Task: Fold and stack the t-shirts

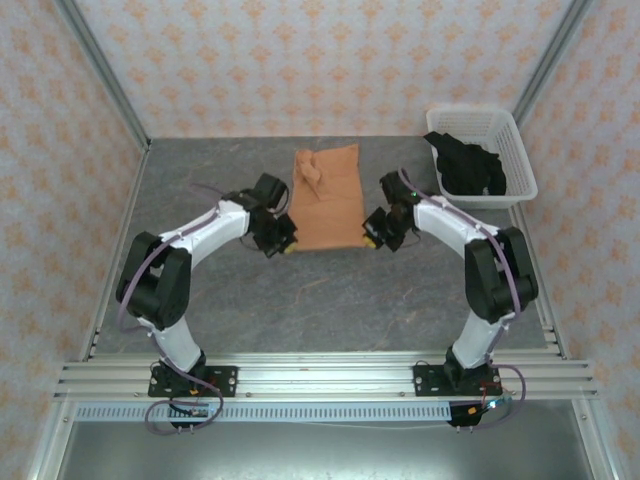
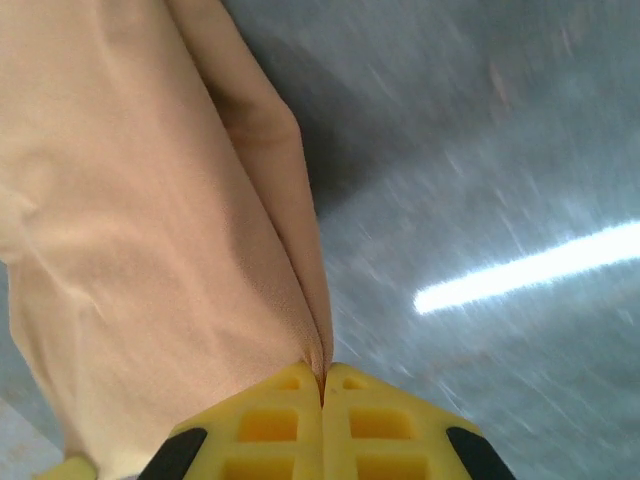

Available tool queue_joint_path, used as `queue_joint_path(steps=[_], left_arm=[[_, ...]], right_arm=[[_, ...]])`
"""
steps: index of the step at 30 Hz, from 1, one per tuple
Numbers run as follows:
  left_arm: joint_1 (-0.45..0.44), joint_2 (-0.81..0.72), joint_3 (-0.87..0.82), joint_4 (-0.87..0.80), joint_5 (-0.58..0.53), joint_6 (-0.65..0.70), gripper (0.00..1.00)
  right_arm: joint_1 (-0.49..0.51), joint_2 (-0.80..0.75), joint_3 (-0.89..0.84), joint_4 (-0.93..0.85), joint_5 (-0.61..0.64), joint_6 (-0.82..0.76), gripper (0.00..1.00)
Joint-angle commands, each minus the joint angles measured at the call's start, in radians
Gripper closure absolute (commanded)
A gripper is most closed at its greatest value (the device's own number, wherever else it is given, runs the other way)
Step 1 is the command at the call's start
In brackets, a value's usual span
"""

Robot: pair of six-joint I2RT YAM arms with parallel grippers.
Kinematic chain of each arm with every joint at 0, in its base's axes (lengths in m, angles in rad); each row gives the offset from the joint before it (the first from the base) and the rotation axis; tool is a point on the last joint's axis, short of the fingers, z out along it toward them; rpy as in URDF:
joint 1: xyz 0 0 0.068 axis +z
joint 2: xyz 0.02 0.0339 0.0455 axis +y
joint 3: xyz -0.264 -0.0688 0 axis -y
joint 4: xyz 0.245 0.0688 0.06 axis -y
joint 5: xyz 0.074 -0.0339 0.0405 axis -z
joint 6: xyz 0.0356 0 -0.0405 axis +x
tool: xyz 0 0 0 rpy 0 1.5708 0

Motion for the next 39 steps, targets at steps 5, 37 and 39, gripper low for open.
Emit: queue_joint_path(steps=[5,37,39], left_arm=[[-0.099,-0.2,-0.322,0.014,0.033,-0.049,1.0],[-0.098,-0.389,0.111,-0.337,-0.096,-0.099,1.0],[-0.071,-0.331,0.133,-0.289,-0.065,-0.093,1.0]], right_arm=[[0.062,-0.242,-0.287,-0.03,-0.014,0.035,1.0],[0.073,-0.309,0.226,-0.514,0.051,0.123,1.0],[0.049,-0.246,0.254,-0.486,0.048,0.109,1.0]])
